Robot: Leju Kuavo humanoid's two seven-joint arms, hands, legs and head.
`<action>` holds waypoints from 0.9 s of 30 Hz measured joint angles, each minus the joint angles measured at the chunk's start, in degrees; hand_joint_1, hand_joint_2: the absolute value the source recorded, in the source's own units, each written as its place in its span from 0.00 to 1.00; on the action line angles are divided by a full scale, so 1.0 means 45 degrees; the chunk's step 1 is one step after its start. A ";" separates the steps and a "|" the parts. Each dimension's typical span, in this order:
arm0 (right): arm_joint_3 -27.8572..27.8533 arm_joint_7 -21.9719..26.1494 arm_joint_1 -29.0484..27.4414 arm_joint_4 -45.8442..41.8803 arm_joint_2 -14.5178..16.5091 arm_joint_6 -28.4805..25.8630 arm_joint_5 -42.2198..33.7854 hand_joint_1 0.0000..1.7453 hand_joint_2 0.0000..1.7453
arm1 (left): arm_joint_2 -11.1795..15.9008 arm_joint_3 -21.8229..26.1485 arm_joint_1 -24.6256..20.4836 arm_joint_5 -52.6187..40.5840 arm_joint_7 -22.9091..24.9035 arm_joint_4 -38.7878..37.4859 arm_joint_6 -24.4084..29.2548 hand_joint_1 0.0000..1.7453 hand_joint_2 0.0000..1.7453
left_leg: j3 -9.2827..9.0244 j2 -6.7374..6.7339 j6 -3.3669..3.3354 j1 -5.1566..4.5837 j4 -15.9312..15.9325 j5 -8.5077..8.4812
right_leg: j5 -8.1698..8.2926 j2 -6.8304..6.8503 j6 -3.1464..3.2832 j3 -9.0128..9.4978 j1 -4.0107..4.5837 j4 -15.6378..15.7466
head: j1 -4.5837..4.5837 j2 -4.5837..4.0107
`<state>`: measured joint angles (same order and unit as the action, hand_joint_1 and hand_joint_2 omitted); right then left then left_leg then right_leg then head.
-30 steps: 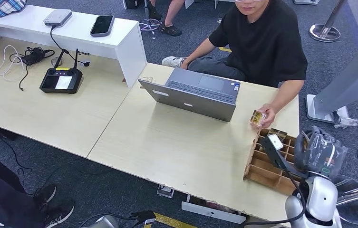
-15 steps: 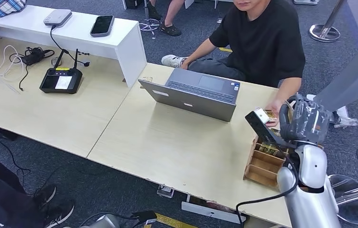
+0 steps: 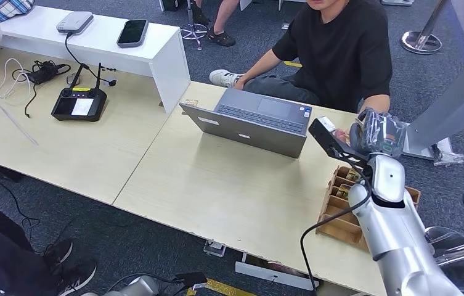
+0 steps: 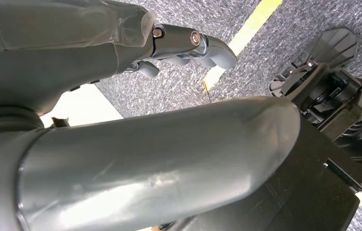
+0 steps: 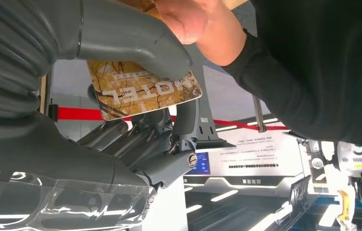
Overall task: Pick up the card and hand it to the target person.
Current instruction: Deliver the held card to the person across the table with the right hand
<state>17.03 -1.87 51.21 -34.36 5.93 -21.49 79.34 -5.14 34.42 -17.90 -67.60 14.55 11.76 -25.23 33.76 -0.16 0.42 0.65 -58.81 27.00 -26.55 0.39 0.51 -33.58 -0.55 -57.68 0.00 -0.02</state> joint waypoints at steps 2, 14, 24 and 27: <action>-0.0002 -0.0029 0.0127 0.0379 0.0036 -0.0016 -0.0001 0.81 1.00 | -0.0004 0.0000 -0.0014 0.0016 0.0005 0.0000 0.0009 0.00 0.00 | 0.0000 0.0001 0.0000 0.0000 0.0000 0.0000 | 0.0000 0.0001 0.0000 0.0000 0.0000 0.0000 | 0.0000 0.0000; -0.0055 0.0818 0.0211 0.1674 0.0166 -0.0738 -0.0462 0.00 1.00 | 0.0023 0.0001 -0.0016 0.0186 -0.0053 0.0000 0.0154 0.00 0.00 | 0.0000 0.0001 0.0000 0.0001 0.0000 0.0000 | 0.0000 0.0000 0.0000 0.0000 0.0000 0.0000 | 0.0000 0.0000; -0.1025 0.3194 -0.0352 0.1438 0.0393 -0.1715 -0.2935 0.00 1.00 | 0.0056 0.0005 0.0035 0.0212 -0.0282 0.0000 0.0284 0.00 0.00 | 0.0000 0.0002 0.0000 0.0000 0.0000 0.0000 | 0.0000 0.0001 0.0000 0.0000 0.0000 0.0000 | 0.0000 0.0000; -0.1459 0.4434 -0.0803 0.0838 0.0444 -0.1926 -0.4366 0.00 1.00 | 0.0086 0.0005 0.0088 0.0249 -0.0316 0.0000 0.0325 0.00 0.00 | 0.0000 0.0004 0.0000 0.0001 -0.0001 0.0000 | 0.0000 0.0002 0.0000 0.0000 0.0000 0.0001 | 0.0000 0.0000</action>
<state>10.46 18.09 47.60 -30.58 7.93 -30.15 59.69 -4.75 34.45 -17.50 -66.48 13.13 11.76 -23.77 33.76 -0.14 0.42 0.66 -58.82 27.00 -26.56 0.40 0.51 -33.58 -0.55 -57.68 0.00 -0.02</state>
